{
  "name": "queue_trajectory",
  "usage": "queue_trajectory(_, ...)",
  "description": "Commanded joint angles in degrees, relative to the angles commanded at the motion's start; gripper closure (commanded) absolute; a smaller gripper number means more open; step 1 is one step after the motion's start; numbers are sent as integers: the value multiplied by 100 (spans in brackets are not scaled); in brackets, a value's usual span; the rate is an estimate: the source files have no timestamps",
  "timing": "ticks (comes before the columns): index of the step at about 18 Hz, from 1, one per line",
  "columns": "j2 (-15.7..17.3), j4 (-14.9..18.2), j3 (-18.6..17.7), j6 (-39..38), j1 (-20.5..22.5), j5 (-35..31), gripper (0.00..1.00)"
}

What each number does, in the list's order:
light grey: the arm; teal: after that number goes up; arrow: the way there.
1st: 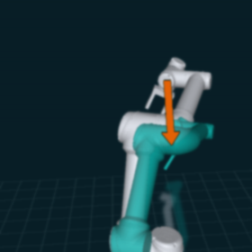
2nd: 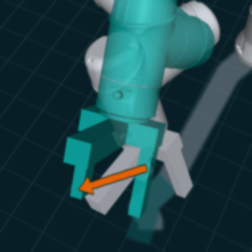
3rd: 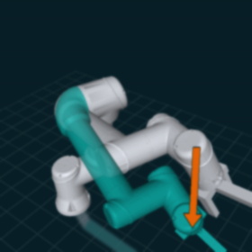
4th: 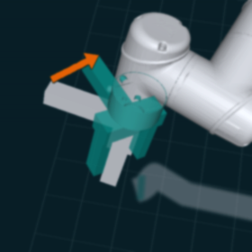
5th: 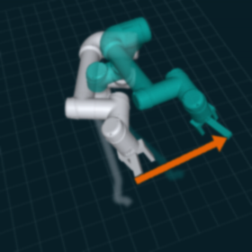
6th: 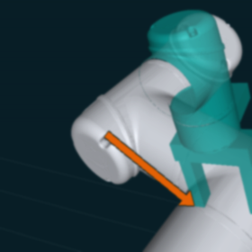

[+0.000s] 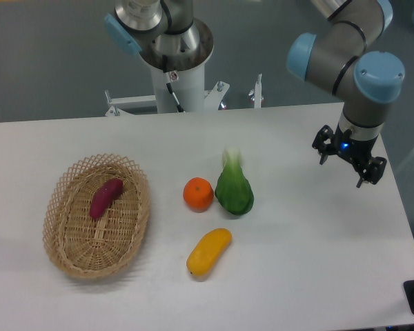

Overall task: Pick up the sweet potato from the basket
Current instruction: 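Move the gripper over the table toward the wicker basket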

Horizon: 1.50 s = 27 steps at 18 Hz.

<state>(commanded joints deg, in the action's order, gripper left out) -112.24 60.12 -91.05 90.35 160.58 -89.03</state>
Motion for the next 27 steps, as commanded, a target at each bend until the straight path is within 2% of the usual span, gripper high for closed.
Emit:
queue_trajectory(9,44,-9,-105,-202,-44,70,0)
queue_trajectory(13,97,0,-123,-816,-281,140,0)
queue_trajectory(16,202,0,-245,-1448,-492,500,0)
queue_trajectory(20,474,-9,-562,-2160,-1009,545,0)
queue_trajectory(23,483,-17,-668,-2889,-1571,536,0)
queue_trajectory(27,466,-44,-712,-3488,-2134,510,0)
